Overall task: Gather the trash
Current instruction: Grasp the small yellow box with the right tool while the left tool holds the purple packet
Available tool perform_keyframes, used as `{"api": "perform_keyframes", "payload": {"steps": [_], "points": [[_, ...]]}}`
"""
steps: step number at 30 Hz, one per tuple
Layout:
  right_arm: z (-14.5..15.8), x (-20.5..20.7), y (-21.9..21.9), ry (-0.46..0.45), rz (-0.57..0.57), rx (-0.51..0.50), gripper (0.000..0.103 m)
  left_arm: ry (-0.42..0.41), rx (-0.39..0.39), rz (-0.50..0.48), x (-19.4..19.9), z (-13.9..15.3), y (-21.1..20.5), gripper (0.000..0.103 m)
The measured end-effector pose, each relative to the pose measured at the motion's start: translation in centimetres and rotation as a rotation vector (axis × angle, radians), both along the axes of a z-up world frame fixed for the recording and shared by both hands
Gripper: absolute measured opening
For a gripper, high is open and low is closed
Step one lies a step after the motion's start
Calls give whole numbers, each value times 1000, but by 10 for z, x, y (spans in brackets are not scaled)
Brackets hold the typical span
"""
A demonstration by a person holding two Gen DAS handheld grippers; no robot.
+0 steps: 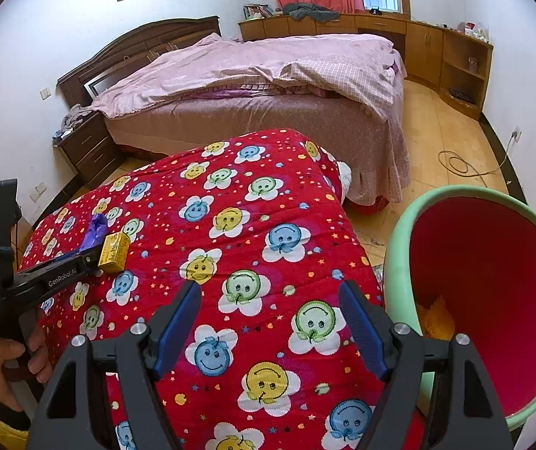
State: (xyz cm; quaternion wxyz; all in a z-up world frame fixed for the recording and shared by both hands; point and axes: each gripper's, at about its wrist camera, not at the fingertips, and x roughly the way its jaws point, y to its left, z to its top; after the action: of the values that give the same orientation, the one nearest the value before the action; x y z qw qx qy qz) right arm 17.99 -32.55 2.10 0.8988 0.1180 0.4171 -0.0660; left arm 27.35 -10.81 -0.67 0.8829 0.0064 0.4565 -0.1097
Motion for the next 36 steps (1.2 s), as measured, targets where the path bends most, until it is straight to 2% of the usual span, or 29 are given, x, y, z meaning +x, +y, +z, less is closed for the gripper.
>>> {"api": "perform_keyframes", "payload": {"steps": [7, 13, 21, 25, 33, 36], "points": [[5, 6, 14, -14, 30, -3, 78, -30, -27, 43, -9, 14, 24, 30], [10, 19, 42, -33, 86, 9, 78, -42, -22, 134, -19, 24, 58, 30], [2, 42, 88, -37, 174, 33, 78, -37, -5, 266, -28, 18, 105, 30], [-5, 53, 108, -34, 218, 24, 78, -16, -22, 312, -29, 10, 121, 30], [-19, 76, 129, -9, 257, 0, 76, 6, -35, 331, -26, -1, 126, 30], [-24, 82, 131, 2, 254, -2, 72, 14, -34, 324, -26, -4, 125, 30]]}}
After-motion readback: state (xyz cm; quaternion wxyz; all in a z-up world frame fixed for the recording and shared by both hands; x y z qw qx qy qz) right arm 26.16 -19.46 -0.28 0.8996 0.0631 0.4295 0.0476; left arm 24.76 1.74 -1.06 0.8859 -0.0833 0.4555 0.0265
